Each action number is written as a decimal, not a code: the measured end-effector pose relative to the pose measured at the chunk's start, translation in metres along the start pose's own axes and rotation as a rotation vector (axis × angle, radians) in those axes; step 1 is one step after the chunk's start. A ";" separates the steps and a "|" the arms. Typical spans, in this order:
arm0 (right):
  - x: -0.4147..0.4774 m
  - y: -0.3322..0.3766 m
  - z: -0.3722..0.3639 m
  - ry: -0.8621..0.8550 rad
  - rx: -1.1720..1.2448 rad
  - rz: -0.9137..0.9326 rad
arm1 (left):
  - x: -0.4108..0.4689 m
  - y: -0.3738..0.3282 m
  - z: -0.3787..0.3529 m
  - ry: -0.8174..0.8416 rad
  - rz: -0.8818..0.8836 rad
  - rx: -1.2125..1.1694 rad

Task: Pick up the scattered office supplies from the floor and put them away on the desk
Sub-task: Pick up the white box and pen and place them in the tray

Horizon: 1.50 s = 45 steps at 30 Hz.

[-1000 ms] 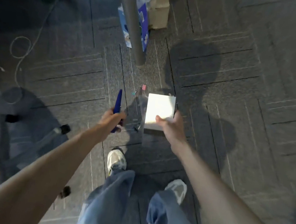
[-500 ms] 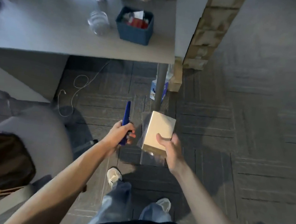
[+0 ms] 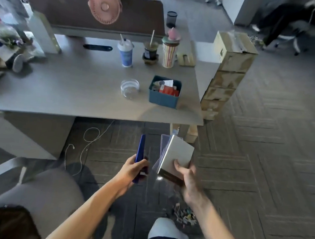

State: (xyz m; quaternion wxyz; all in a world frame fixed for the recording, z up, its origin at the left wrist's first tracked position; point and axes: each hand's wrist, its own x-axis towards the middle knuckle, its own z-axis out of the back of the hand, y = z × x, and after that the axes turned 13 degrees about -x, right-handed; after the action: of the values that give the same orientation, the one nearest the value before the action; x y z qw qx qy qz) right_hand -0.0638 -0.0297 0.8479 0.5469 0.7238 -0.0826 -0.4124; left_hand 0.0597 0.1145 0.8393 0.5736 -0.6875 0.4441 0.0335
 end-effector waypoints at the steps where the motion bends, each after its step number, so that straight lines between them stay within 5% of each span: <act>1: 0.008 0.007 -0.006 -0.001 0.002 0.016 | 0.009 -0.010 0.001 -0.007 0.005 -0.001; 21: 0.287 0.149 -0.045 -0.178 0.143 0.084 | 0.266 -0.207 -0.026 0.046 -0.038 0.114; 29: 0.337 0.176 -0.044 -0.334 0.115 0.101 | 0.354 -0.237 -0.032 -0.004 -0.263 0.551; 38: 0.354 0.194 -0.064 -0.501 0.063 0.116 | 0.397 -0.244 -0.013 0.231 -0.089 0.433; 45: 0.367 0.201 -0.084 -0.483 0.039 0.103 | 0.396 -0.264 0.000 0.264 -0.111 0.470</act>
State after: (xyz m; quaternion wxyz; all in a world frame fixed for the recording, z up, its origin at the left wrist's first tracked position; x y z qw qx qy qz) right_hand 0.2982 -0.2562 0.8395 0.5176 0.6096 -0.2556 -0.5433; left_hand 0.4700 -0.1263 0.8194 0.6555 -0.5572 0.4722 -0.1920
